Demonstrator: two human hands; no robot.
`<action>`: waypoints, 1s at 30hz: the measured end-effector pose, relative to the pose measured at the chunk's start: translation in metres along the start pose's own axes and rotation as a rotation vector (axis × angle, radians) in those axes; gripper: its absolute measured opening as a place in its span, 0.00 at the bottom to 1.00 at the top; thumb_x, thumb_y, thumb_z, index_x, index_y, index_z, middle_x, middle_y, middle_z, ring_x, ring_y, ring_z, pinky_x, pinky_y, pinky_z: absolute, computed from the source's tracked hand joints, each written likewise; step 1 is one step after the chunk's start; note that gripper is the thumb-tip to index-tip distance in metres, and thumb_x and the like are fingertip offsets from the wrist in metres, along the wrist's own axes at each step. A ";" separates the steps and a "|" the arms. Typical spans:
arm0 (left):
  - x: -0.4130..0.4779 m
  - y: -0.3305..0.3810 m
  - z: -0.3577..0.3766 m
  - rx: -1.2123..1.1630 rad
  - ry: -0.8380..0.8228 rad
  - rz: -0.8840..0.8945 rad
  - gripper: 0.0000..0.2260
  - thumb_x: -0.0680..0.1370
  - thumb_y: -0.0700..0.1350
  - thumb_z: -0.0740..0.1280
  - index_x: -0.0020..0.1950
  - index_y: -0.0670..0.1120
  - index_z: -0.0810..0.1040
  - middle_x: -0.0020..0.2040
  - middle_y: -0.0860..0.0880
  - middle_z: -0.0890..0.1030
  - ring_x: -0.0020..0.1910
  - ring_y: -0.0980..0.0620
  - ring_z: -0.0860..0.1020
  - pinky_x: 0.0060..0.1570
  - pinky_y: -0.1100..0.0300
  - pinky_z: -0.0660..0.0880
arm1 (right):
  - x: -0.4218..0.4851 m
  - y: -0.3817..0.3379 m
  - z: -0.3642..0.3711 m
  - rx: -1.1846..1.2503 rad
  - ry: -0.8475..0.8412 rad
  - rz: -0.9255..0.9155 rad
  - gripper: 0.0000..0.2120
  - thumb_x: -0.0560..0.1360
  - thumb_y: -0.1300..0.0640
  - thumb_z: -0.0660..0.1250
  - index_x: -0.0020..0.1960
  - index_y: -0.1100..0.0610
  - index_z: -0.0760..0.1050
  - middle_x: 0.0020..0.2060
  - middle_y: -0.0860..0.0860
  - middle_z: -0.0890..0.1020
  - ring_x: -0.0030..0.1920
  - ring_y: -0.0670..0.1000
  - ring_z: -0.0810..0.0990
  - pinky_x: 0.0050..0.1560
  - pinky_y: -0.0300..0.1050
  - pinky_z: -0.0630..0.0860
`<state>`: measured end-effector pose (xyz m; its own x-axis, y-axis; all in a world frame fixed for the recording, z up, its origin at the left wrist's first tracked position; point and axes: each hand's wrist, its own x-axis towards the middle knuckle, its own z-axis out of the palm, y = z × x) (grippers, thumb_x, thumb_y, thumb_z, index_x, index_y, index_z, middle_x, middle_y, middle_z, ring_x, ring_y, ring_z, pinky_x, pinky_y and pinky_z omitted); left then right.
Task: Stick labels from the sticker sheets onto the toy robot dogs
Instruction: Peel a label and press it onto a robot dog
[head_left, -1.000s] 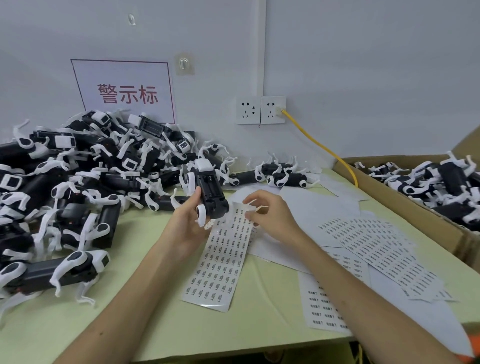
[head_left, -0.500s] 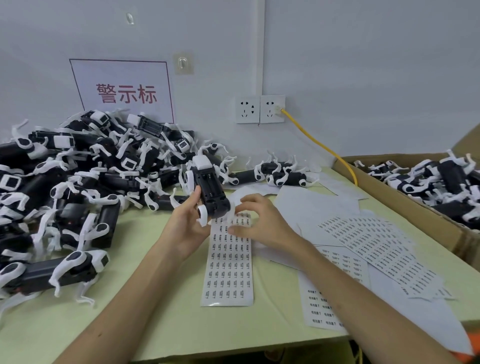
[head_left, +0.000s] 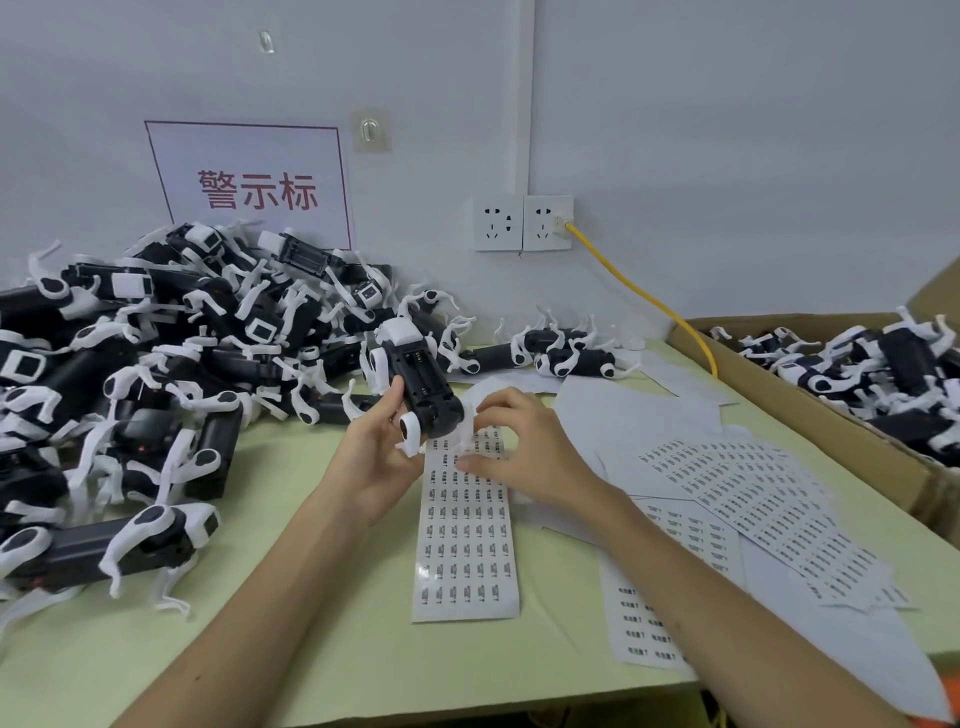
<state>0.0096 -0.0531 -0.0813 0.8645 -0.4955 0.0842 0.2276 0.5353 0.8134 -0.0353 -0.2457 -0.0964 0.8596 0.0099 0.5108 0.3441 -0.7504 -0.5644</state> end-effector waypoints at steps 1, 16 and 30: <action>0.000 0.000 -0.001 -0.012 -0.002 -0.002 0.15 0.80 0.54 0.67 0.58 0.47 0.86 0.59 0.42 0.84 0.54 0.46 0.84 0.47 0.52 0.82 | 0.000 0.000 0.000 0.010 -0.017 0.010 0.15 0.67 0.45 0.82 0.49 0.48 0.83 0.54 0.41 0.77 0.60 0.47 0.75 0.67 0.54 0.69; -0.001 0.000 0.003 -0.005 -0.051 -0.043 0.15 0.80 0.55 0.67 0.56 0.48 0.88 0.60 0.43 0.85 0.56 0.45 0.85 0.50 0.51 0.82 | 0.000 0.007 0.003 0.138 -0.052 0.094 0.07 0.71 0.55 0.80 0.40 0.49 0.83 0.41 0.43 0.81 0.40 0.38 0.78 0.40 0.29 0.72; 0.006 -0.005 -0.008 0.050 -0.149 -0.190 0.24 0.80 0.51 0.70 0.74 0.43 0.75 0.59 0.46 0.85 0.52 0.47 0.85 0.52 0.55 0.78 | 0.001 0.011 0.005 0.062 -0.184 0.177 0.04 0.75 0.59 0.74 0.45 0.58 0.87 0.43 0.54 0.86 0.46 0.54 0.84 0.51 0.56 0.79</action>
<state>0.0174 -0.0534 -0.0890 0.7318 -0.6814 0.0080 0.3543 0.3906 0.8497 -0.0288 -0.2509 -0.1051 0.9609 0.0063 0.2768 0.1993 -0.7096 -0.6758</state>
